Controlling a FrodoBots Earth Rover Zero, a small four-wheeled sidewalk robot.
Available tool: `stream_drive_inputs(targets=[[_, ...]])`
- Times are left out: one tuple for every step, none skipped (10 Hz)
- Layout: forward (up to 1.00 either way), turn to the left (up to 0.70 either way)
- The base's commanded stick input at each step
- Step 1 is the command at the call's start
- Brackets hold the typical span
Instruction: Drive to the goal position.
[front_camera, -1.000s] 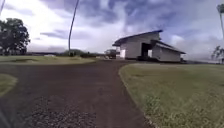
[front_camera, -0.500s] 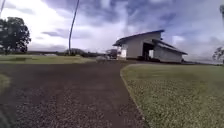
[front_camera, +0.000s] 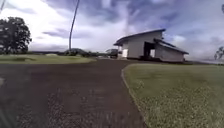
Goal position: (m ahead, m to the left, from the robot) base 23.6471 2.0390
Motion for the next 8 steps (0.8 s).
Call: stream_drive_inputs(targets=[[0.5,0.0],[0.5,0.0],[0.5,0.0],[0.5,0.0],[0.5,0.0],[0.5,0.0],[0.5,0.0],[0.5,0.0]])
